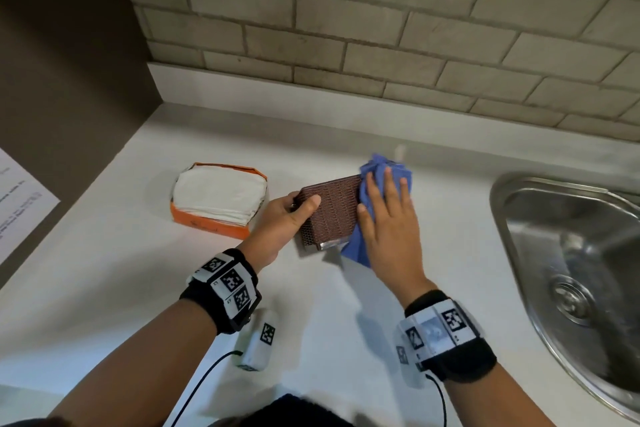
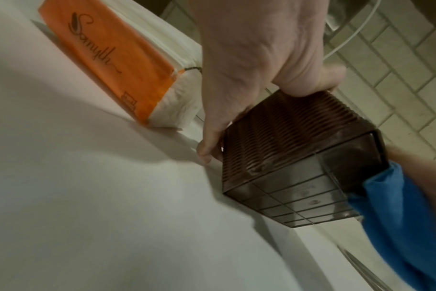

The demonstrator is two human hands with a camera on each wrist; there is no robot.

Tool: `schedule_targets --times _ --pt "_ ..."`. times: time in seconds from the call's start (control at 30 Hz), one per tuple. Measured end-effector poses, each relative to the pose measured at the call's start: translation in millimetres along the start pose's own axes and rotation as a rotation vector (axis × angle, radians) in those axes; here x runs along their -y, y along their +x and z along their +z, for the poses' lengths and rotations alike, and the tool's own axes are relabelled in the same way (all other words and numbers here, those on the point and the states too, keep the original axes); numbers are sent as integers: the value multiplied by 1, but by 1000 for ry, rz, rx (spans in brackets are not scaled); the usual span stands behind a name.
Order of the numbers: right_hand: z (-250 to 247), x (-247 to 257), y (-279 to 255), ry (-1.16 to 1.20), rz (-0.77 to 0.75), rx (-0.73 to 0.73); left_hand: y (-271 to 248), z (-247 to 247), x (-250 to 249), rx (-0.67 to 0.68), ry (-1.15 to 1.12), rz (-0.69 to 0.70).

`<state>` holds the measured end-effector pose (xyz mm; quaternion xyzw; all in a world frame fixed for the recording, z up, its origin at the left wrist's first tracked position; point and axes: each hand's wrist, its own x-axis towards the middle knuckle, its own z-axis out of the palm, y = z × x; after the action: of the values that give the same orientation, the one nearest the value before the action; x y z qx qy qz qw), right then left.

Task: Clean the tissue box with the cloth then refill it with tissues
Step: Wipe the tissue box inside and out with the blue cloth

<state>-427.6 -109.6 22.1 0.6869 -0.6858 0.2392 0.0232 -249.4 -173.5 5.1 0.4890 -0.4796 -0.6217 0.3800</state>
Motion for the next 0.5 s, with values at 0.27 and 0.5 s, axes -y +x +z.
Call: schedule_targets --times 0.27,0.5 --pt "-35 -21 9 985 577 177 -4 -15 -13 190 240 30" --pt "-44 2 0 854 386 97 -3 -8 -55 339 771 208"
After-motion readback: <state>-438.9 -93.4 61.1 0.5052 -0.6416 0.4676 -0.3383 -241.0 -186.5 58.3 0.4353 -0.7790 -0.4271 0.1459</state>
